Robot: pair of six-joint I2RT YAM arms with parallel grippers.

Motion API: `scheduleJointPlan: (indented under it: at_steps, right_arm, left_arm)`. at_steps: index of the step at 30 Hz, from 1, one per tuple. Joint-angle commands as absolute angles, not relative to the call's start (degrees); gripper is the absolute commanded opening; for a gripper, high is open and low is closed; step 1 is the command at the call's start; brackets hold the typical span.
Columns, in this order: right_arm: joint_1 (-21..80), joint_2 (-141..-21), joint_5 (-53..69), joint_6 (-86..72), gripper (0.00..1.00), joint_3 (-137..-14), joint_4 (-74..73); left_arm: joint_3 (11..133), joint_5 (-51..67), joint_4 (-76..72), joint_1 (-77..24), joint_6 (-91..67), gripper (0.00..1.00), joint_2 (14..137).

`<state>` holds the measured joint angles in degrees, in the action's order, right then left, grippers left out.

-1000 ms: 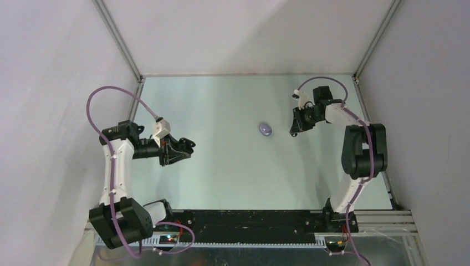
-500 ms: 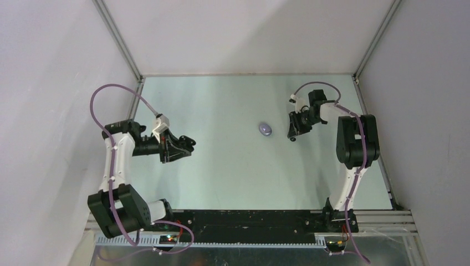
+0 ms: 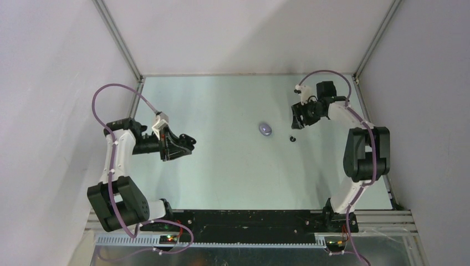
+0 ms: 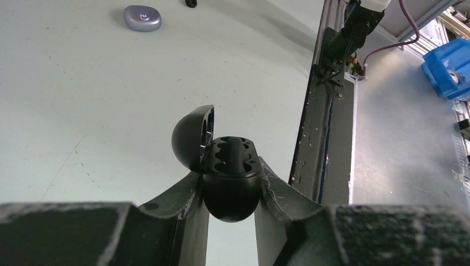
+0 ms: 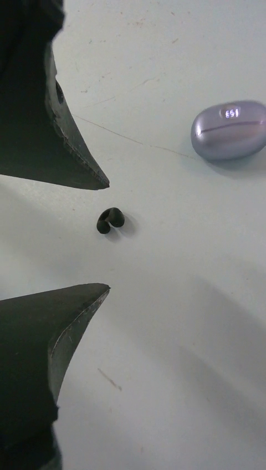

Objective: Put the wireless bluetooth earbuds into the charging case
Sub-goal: Pick up the earbud from the center of the board.

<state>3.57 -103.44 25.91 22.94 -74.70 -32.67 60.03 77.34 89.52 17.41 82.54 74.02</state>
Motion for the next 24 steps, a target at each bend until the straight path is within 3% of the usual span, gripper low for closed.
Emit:
scheduleJointPlan:
  at_steps: [1, 10, 24]
  right_arm:
    - [3.6, -96.5, 26.9, 30.6, 0.65, -72.9, -32.2]
    - [9.9, -93.1, 23.8, 38.1, 0.61, -63.3, -28.5]
    - [15.7, -94.9, 14.6, 41.0, 0.57, -59.4, -22.2]
  left_arm:
    - [61.4, 80.6, 91.9, 17.9, 82.7, 0.15, 74.1]
    - [61.9, 80.6, 92.0, 17.9, 82.4, 0.14, 74.3]
    - [63.8, 78.6, 91.8, 17.9, 80.6, 0.13, 74.3]
